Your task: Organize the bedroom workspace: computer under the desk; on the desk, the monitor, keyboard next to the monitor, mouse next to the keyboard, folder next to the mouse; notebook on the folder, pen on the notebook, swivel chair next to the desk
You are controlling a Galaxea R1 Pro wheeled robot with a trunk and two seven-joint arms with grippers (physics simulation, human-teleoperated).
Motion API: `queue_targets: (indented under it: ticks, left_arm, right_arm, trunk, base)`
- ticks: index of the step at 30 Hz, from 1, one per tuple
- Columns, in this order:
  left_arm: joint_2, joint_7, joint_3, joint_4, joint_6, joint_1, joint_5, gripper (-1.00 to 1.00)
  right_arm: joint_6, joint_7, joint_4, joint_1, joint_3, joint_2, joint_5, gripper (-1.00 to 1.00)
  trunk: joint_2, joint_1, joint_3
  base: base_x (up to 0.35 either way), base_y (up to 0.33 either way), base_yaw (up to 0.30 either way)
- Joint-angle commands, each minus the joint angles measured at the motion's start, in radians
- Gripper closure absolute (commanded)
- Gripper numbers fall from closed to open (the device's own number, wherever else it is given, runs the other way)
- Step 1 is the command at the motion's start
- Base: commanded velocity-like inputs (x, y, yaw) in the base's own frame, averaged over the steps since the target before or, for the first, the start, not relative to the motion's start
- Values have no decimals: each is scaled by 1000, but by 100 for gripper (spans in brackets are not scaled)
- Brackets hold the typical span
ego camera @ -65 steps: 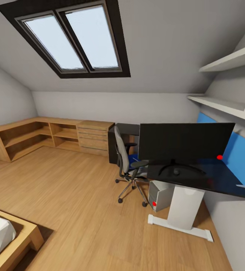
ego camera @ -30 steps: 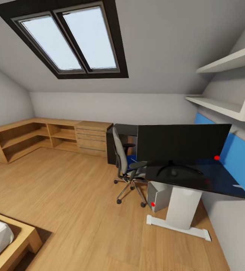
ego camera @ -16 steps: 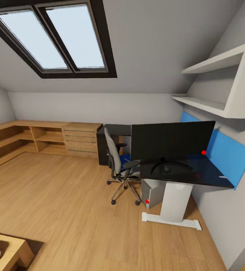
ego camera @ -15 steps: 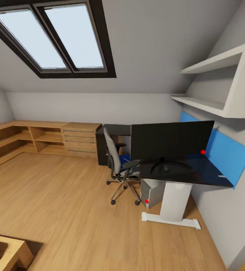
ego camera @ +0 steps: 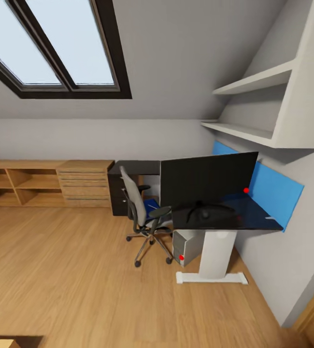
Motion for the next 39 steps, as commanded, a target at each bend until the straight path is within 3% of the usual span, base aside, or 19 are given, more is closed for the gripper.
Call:
queue_targets:
  ticks: [1, 4, 7, 16, 21, 23, 26, 30, 33, 39]
  left_arm:
    - [-3, -1, 0, -25, 5, 0, -1, -100]
    - [-5, -1, 0, -77, 38, 0, -2, -100]
    - [-6, -1, -2, -163, 112, 0, -3, -100]
    - [-7, 0, -2, -295, 162, 0, -4, -100]
    - [-1, 4, 1, -311, 165, 0, -2, -100]
    - [18, 6, 4, -297, 161, 0, 1, -100]
    - [22, 6, 5, -281, 160, 0, 2, -100]
    - [26, 7, 14, -255, 160, 0, 13, -100]
    - [28, 5, 35, -245, 160, 0, 54, -100]
    - [27, 1, 47, -241, 165, 0, 90, -100]
  right_arm:
    - [-4, 0, 1, -1, -1, 0, 2, -100]
    - [-5, -1, 1, -1, -1, -1, 2, -100]
    - [-6, 0, -1, -1, -1, -1, 3, -100]
    - [15, -6, -65, -2, 0, 18, 2, -100]
    - [121, -43, -142, -7, 1, 28, 5, -100]
    - [199, -60, -181, -14, 1, 30, 4, -100]
    - [183, -64, -185, -16, 1, 30, 3, -100]
    - [96, -69, -172, -19, 1, 31, 3, -100]
    - [24, -71, -119, -20, 1, 30, 4, -100]
    - [-12, -78, -65, -21, 6, 31, 10, -100]
  trunk:
    - [-1, 1, -1]
    - [-1, 1, -1]
    - [-1, 1, -1]
    - [-1, 1, -1]
    - [-1, 1, -1]
    - [-1, 1, -1]
    - [-1, 1, -1]
    - [-1, 1, -1]
    - [-1, 1, -1]
    - [-1, 1, -1]
  base:
    - [272, 224, -246]
    - [280, 219, -144]
    - [286, 216, -50]
    - [288, 215, -11]
    - [286, 224, -1]
    - [237, 265, 0]
    - [191, 292, 0]
    - [116, 317, 0]
    - [42, 333, 0]
    - [14, 339, 0]
